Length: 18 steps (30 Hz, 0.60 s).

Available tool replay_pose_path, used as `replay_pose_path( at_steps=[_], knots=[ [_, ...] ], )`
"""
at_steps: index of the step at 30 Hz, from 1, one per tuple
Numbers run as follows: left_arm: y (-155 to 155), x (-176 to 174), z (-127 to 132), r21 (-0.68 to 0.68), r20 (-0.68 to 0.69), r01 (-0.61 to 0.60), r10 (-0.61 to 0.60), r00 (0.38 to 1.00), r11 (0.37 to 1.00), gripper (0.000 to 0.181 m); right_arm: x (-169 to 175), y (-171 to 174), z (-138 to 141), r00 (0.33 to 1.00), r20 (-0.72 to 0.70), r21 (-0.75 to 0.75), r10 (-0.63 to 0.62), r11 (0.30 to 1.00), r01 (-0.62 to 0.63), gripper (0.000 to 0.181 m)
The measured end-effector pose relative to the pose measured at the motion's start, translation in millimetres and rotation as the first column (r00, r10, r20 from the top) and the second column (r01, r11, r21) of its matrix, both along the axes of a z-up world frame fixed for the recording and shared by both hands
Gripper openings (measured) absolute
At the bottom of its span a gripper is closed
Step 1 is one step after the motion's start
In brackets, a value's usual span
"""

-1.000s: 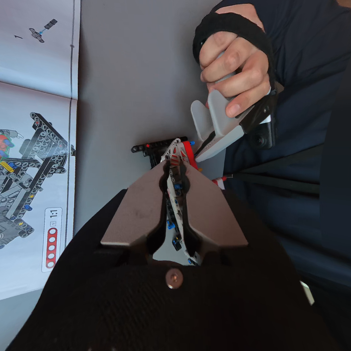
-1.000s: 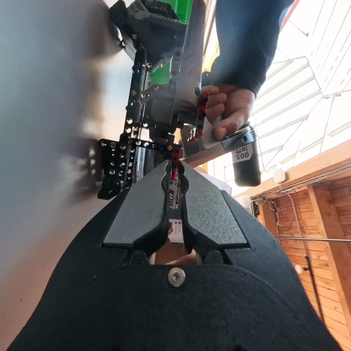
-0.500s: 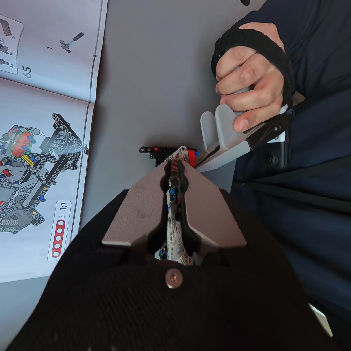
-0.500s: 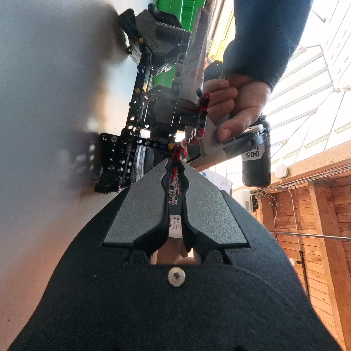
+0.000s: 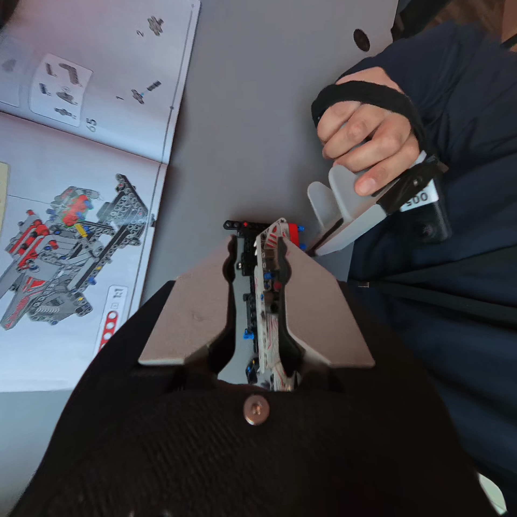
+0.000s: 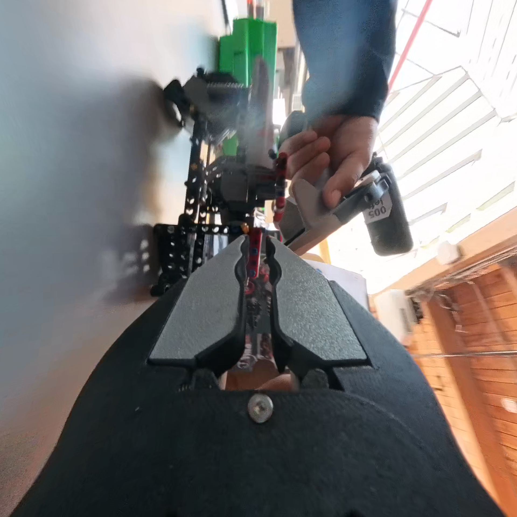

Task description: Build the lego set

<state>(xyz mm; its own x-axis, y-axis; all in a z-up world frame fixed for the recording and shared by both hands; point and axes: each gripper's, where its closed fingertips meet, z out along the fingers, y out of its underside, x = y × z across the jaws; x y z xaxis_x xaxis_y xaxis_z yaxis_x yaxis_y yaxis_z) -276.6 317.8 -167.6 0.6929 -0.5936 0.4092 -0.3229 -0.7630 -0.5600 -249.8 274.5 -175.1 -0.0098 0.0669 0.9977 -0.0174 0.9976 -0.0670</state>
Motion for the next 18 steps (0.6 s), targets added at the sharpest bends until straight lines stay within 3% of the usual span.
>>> replay_pose_path(
  at_steps=[4,6,8,11,15,18],
  knots=[
    [-10.8,-28.1,35.3,0.116,0.019,-0.078,0.076,0.997,0.99,0.04,13.1,3.6,10.8,0.991,0.079,-0.334,0.107,0.94,-0.075,0.011],
    [-30.4,-33.7,50.7,0.168,0.029,-0.086,0.082,0.996,0.982,0.046,11.9,25.2,7.4,0.98,0.168,-0.501,0.107,0.865,-0.009,0.016],
    [-50.2,-31.0,54.5,0.194,0.022,-0.085,0.083,0.996,0.977,0.051,11.5,36.9,-6.1,0.939,0.293,-0.653,0.183,0.755,0.057,0.028],
    [-70.3,-20.9,33.7,0.164,-0.066,-0.045,0.057,0.996,0.985,0.056,9.3,46.1,-21.0,0.875,0.391,-0.776,0.285,0.613,0.147,0.045],
    [-74.3,-4.7,10.5,0.14,-0.181,0.037,-0.011,0.983,0.989,0.053,1.2,68.9,-23.2,0.89,0.392,-0.806,0.232,0.554,0.21,0.041],
    [-67.6,-8.0,-0.6,0.147,-0.347,0.091,-0.035,0.937,0.985,0.046,2.1,81.1,-23.0,0.897,0.397,-0.812,0.196,0.529,0.245,0.041]
  ],
)
